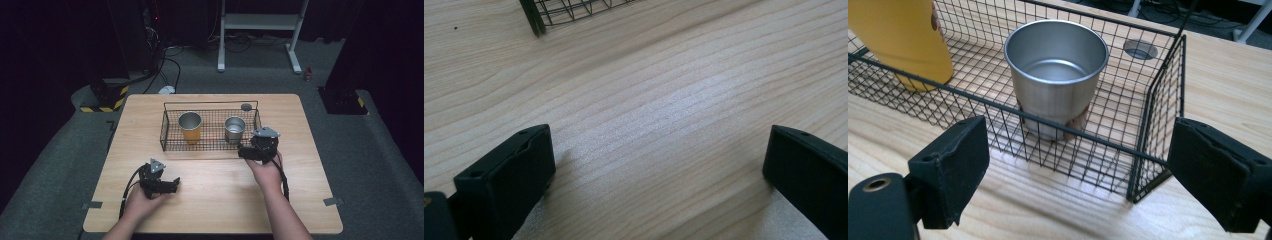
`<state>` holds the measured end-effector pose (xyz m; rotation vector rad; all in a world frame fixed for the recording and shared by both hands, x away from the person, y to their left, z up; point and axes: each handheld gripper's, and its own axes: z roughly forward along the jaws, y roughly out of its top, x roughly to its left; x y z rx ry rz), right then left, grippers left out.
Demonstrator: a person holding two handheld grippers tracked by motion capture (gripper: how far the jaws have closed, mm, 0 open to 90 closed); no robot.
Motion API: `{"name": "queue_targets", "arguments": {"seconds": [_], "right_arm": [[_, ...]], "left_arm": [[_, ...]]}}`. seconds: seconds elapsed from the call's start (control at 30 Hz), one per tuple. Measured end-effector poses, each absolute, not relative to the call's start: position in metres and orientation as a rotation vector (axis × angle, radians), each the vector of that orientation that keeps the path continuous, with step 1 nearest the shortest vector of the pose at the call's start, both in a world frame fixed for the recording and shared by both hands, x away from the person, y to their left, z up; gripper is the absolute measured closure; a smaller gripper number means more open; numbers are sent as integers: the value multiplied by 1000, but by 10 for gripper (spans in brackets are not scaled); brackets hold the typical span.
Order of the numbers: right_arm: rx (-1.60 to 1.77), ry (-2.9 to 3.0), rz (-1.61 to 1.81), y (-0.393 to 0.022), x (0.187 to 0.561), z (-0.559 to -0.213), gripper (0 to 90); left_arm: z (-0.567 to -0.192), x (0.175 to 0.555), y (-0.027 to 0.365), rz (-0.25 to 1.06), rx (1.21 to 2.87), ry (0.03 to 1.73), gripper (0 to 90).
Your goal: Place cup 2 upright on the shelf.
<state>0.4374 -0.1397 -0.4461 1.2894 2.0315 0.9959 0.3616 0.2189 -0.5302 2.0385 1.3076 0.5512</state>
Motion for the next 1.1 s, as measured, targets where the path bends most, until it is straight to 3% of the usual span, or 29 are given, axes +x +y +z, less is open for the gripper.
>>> {"name": "queue_targets", "arguments": {"seconds": [0.6,1.1], "right_arm": [[1292,2048,973,-170,403,-468,102],[1364,2101,886,-199,379,-516,102]], "left_arm": [[-530,361,219,554,2043,1316,7],[-530,361,219,554,2044,1314,7]]}}
